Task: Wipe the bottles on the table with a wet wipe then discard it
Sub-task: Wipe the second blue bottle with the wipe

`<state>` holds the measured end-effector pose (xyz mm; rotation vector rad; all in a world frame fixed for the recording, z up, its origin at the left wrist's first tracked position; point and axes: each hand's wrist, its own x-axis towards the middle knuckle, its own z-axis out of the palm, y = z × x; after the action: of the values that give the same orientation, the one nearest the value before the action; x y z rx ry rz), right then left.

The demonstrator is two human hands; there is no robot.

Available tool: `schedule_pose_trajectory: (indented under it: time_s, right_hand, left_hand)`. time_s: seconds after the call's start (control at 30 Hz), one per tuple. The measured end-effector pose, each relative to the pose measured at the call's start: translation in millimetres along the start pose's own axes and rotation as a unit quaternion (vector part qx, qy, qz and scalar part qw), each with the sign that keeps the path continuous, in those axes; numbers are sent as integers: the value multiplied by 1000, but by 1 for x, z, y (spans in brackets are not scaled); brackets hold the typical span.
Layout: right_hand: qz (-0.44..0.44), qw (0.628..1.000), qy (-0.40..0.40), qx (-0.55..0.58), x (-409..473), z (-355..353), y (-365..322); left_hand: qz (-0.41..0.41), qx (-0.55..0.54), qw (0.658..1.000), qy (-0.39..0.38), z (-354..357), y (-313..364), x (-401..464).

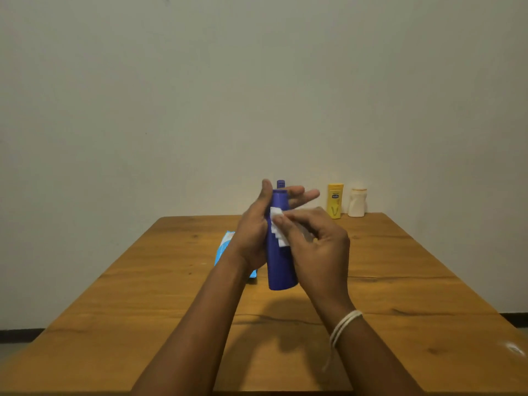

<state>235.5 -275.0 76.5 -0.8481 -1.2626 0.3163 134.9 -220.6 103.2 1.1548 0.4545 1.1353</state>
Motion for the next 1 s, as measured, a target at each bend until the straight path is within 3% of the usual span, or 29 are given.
schedule_pose_trajectory:
  time_s: [0.13, 0.3, 0.43, 0.53, 0.63, 0.7, 0.77, 0.87, 1.0]
  right_hand:
    - [-48, 997, 54, -41, 25, 5, -17]
    - [-86, 994, -32, -65, 2, 3, -2]
    - [31, 999, -38, 7, -2, -6, 10]
    - [41, 999, -22, 21, 17, -3, 2]
    - [20, 999, -46, 20, 20, -4, 1]
    - [93, 993, -26, 62, 14, -10, 9]
    - [196, 969, 21, 150, 8, -11, 14]
    - [333, 885, 110, 306, 3, -4, 8]
    - [377, 854, 127, 334, -14, 9, 6]
  left_hand:
    - [6, 74, 996, 47, 2, -6, -4]
    - [41, -49, 998, 15, -4, 4, 1]
    - [29, -153, 988, -16, -11, 1, 0]
    - [28, -140, 990, -16, -5, 0, 2]
    - [98, -174, 979, 47, -1, 13, 10]
    - [162, -204, 959, 114, -2, 21, 17]
    - [208, -208, 936, 195, -2, 21, 24]
    - [247, -171, 909, 289, 5, 10, 30]
    - [296, -127, 890, 323, 2, 6, 30]
